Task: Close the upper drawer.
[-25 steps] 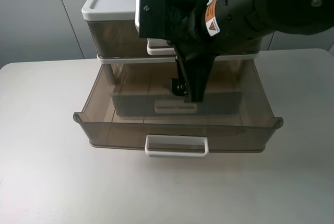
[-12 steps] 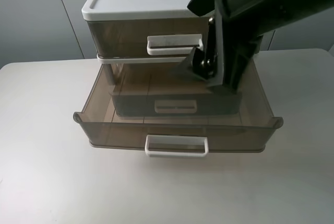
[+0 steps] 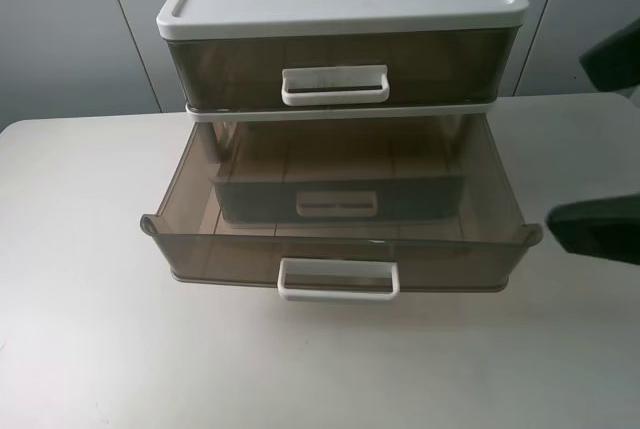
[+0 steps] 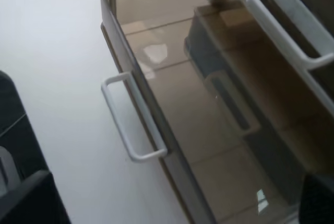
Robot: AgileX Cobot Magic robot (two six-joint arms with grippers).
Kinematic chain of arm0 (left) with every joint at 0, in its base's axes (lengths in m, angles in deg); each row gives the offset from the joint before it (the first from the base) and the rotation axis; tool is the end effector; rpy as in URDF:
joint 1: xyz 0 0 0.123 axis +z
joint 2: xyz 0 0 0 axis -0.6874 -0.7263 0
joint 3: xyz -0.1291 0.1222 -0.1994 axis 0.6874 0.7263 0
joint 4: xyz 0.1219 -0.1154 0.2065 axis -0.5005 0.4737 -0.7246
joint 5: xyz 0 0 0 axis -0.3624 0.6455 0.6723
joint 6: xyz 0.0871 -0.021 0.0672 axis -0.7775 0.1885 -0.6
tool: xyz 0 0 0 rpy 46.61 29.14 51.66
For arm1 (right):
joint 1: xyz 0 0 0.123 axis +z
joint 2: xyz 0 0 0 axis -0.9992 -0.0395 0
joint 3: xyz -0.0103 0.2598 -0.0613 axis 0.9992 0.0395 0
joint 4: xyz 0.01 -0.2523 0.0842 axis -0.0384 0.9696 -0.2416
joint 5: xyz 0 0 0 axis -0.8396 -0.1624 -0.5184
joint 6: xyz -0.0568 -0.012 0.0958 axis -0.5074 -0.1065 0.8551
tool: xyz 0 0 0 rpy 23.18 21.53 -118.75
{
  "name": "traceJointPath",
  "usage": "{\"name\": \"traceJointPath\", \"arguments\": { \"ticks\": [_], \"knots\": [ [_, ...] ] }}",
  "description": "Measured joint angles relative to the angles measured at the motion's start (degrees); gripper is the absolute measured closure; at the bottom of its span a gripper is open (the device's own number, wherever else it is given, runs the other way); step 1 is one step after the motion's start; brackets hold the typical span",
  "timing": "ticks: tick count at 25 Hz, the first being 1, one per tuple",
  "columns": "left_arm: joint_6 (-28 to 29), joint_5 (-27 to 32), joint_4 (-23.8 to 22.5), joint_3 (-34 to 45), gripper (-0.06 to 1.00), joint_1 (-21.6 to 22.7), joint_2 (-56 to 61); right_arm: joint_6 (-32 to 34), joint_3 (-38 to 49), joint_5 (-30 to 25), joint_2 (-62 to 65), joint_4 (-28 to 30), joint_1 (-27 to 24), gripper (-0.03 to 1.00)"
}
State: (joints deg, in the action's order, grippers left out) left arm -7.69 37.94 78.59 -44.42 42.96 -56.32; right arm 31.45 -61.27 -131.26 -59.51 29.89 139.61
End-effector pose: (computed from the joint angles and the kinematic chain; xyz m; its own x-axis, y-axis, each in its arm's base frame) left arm 0.0416 -0.0025 0.2761 -0.4594 0.0458 -0.8870 0.0450 0.9986 0.0283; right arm 0.0880 0.1187 0.3324 -0.2466 -0.6391 -0.7286 -0.8696 0.4778 -0.1248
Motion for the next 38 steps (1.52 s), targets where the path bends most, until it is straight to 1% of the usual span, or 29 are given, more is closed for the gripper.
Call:
{"name": "traceJointPath", "arguments": {
  "ticks": [5,10,16,19,28,30,32,34,38],
  "knots": [
    [-0.11,0.0,0.0,0.0,0.2,0.0,0.0,6.26,6.19,-5.5,13.84,-0.12,0.0,0.27],
    [-0.11,0.0,0.0,0.0,0.2,0.0,0.0,7.9,10.78,-5.84,26.05,-0.12,0.0,0.27],
    [-0.11,0.0,0.0,0.0,0.2,0.0,0.0,8.97,16.76,-5.13,36.08,-0.12,0.0,0.27],
    [-0.11,0.0,0.0,0.0,0.2,0.0,0.0,9.71,19.37,-5.17,37.7,0.05,0.0,0.27],
    [-0.11,0.0,-0.23,0.0,0.2,0.0,0.0,11.7,19.37,-4.73,37.96,1.31,-0.13,0.27],
    [-0.11,0.0,-0.23,0.0,0.2,0.0,0.0,11.81,19.37,-4.73,37.96,1.31,-1.99,0.27],
    [-0.11,0.0,-0.23,0.0,0.2,0.0,0.0,11.92,19.37,-4.73,37.96,1.31,-6.3,0.27],
    [-0.11,0.0,-0.23,0.0,0.2,0.0,0.0,11.92,19.37,-4.73,37.96,1.31,-12.15,0.27],
    [-0.11,0.0,-0.23,0.0,0.2,0.0,0.0,11.92,19.37,-4.73,37.96,1.31,-26.8,0.27]
  ]
}}
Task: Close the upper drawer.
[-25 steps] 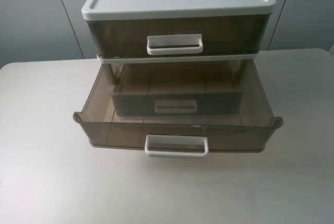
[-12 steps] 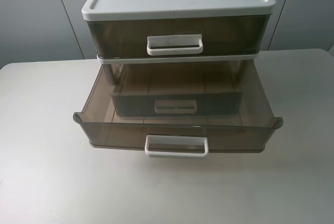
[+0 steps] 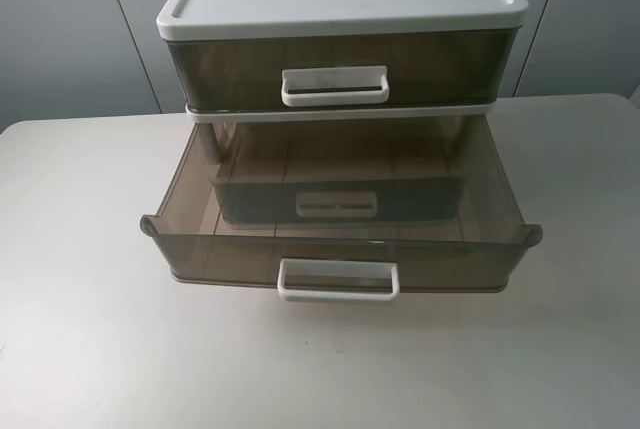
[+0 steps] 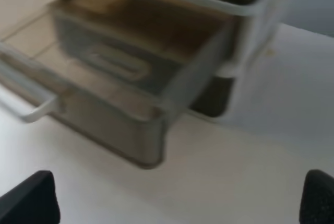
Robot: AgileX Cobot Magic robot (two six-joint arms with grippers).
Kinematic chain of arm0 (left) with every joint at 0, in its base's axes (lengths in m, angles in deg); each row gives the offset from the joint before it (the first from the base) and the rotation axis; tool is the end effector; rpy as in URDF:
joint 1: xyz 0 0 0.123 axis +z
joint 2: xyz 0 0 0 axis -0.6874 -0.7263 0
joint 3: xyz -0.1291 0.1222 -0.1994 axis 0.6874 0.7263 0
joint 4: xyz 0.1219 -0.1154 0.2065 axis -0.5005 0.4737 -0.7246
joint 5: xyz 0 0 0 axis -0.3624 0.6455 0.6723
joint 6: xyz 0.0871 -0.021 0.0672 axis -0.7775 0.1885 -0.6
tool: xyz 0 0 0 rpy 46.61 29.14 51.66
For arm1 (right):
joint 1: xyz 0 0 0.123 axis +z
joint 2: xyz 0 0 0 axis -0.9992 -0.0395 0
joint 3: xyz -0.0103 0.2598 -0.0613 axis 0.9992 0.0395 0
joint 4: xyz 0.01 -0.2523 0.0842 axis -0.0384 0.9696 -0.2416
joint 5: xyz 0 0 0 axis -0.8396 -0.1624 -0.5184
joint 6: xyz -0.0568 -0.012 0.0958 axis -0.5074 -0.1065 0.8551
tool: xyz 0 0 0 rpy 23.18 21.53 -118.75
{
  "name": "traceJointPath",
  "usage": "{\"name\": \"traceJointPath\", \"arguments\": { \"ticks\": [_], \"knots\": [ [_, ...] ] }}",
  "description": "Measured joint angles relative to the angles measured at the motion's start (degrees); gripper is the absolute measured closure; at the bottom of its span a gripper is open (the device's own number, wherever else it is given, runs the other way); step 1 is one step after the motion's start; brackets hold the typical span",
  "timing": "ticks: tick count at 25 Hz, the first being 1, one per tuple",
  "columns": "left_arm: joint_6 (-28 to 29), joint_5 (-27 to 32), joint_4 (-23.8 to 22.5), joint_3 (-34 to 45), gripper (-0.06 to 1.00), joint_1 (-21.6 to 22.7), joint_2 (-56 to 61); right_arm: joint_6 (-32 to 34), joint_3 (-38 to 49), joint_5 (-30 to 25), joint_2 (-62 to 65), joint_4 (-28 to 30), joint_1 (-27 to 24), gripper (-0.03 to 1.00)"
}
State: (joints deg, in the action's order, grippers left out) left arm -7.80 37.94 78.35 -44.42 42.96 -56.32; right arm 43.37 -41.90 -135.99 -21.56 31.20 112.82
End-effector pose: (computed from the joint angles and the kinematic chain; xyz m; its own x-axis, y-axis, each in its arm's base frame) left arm 0.0416 -0.0021 0.2761 -0.4594 0.0497 -0.8868 0.0435 0.9985 0.0334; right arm 0.0368 0.0193 0.2747 -0.4294 -0.2093 -0.8785 -0.4406 0.8977 0.0015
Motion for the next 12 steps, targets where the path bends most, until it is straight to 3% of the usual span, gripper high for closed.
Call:
{"name": "traceJointPath", "arguments": {
  "ticks": [4,8,12],
  "knots": [
    [0.0,0.0,0.0,0.0,0.2,0.0,0.0,0.0,0.0,0.0,0.0,0.12,-12.78,0.27],
    [0.0,0.0,0.0,0.0,0.2,0.0,0.0,0.0,0.0,0.0,0.0,0.23,-21.99,0.27],
    [0.0,0.0,0.0,0.0,0.2,0.0,0.0,0.0,0.0,0.0,0.0,0.23,-23.86,0.27]
  ]
}}
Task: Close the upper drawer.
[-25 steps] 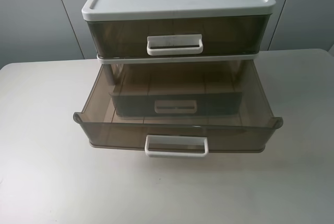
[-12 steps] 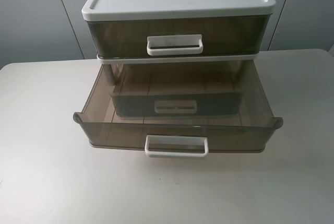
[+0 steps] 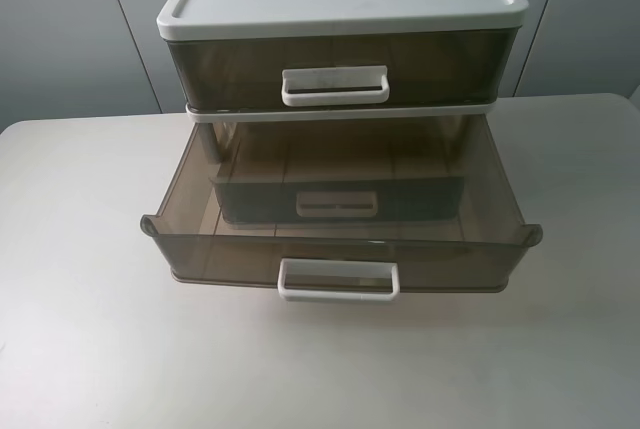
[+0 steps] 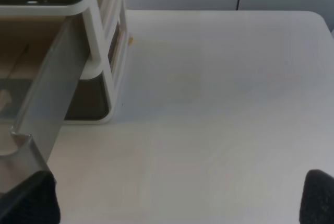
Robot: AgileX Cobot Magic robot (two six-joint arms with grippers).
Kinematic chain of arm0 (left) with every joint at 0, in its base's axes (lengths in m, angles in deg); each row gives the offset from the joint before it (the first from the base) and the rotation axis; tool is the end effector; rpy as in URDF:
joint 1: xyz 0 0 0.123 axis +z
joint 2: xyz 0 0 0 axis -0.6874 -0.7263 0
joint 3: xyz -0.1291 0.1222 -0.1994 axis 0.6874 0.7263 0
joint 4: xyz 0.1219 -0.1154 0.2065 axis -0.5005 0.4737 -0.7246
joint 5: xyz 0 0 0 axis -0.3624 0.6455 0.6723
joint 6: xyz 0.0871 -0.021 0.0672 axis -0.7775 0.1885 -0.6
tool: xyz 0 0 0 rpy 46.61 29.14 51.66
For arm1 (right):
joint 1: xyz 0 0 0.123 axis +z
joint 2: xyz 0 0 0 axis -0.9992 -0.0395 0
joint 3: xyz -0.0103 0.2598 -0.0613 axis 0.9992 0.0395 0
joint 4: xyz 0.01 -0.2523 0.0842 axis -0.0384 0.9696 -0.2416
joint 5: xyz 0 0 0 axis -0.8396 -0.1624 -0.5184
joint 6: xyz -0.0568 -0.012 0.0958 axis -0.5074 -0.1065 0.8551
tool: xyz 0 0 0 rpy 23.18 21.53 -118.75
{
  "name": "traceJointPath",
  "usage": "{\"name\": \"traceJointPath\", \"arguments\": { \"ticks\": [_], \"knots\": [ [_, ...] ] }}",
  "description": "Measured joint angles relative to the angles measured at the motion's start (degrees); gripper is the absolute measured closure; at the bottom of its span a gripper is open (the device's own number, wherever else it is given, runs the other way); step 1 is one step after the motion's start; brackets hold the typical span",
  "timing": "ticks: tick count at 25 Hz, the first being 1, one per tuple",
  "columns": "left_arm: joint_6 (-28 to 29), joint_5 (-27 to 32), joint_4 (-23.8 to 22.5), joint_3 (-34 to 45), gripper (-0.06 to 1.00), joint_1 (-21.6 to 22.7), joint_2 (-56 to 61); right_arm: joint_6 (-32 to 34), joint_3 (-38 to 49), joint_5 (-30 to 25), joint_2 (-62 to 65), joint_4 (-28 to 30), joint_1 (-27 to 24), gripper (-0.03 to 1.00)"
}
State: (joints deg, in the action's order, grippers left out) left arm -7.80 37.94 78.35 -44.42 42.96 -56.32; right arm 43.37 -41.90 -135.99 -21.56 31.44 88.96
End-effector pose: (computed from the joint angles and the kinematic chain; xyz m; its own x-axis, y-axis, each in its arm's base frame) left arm 0.0416 -0.0021 0.2761 -0.4594 0.0497 -0.8868 0.0435 0.9985 0.0334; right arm 0.0415 0.0024 0.2747 -0.4774 -0.0196 -0.8785 -0.0375 0.9993 -0.0019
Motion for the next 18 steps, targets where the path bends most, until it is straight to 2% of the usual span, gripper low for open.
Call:
{"name": "traceJointPath", "arguments": {
  "ticks": [18],
  "knots": [
    [0.0,0.0,0.0,0.0,0.2,0.0,0.0,0.0,0.0,0.0,0.0,-1.71,0.0,0.27]
  ]
}}
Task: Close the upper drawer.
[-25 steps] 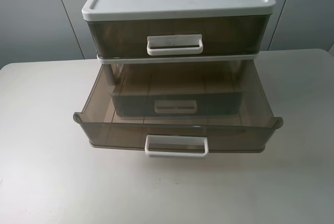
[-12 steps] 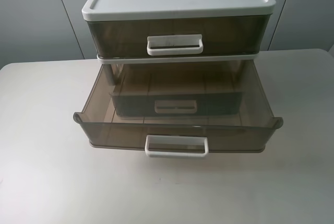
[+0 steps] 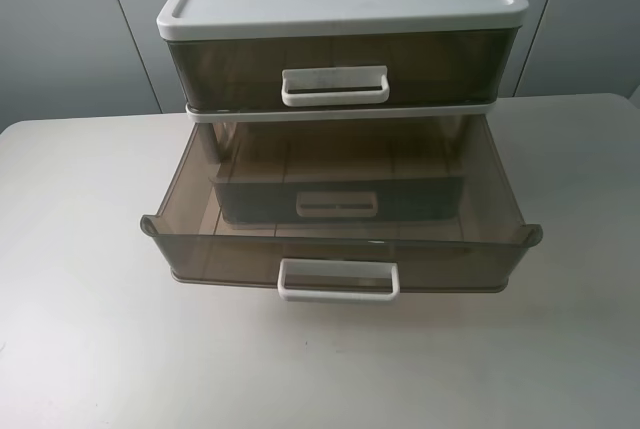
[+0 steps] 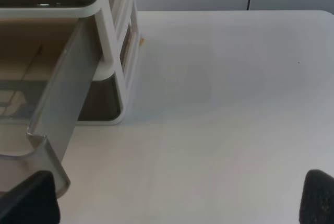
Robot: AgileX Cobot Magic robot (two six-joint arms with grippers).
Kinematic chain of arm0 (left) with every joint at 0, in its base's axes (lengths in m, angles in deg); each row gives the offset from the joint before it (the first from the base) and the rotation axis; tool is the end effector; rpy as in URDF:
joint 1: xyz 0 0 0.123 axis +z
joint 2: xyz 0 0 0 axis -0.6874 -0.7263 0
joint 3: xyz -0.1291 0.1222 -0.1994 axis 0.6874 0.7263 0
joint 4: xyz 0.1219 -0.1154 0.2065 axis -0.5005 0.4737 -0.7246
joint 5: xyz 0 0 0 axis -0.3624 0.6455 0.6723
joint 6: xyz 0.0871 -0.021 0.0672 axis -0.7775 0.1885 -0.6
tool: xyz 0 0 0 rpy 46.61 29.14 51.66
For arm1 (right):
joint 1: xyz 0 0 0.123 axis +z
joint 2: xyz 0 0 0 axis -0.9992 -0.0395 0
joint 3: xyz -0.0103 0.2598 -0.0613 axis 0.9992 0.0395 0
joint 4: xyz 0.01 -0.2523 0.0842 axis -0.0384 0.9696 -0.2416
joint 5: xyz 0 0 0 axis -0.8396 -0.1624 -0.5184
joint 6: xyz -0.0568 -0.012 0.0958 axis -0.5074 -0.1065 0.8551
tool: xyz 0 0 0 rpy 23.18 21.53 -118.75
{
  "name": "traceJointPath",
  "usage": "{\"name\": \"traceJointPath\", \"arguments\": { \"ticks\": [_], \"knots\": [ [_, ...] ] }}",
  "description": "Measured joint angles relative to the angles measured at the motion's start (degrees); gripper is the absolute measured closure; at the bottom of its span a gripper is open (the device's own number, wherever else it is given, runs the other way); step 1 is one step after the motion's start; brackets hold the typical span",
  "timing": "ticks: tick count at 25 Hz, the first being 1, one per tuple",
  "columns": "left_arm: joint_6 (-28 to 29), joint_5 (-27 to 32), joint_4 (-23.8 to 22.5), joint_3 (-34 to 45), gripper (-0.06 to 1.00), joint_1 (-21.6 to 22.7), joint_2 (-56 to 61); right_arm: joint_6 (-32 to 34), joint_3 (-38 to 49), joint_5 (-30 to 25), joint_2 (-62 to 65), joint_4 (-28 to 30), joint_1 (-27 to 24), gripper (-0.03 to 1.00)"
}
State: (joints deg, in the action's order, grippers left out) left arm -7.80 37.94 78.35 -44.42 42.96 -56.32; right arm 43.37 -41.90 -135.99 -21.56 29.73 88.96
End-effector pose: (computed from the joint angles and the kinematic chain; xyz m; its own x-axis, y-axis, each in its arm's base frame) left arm 0.0416 -0.0021 0.2761 -0.4594 0.0497 -0.8868 0.0435 0.9985 0.0334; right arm 0.0413 0.0054 0.2747 -0.4776 -0.0060 -0.8785 -0.0543 0.9983 0.0227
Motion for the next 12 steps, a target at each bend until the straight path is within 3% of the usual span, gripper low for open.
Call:
{"name": "traceJointPath", "arguments": {
  "ticks": [12],
  "knots": [
    [0.0,0.0,0.0,0.0,0.2,0.0,0.0,0.0,0.0,0.0,0.0,0.0,0.0,0.27]
  ]
}}
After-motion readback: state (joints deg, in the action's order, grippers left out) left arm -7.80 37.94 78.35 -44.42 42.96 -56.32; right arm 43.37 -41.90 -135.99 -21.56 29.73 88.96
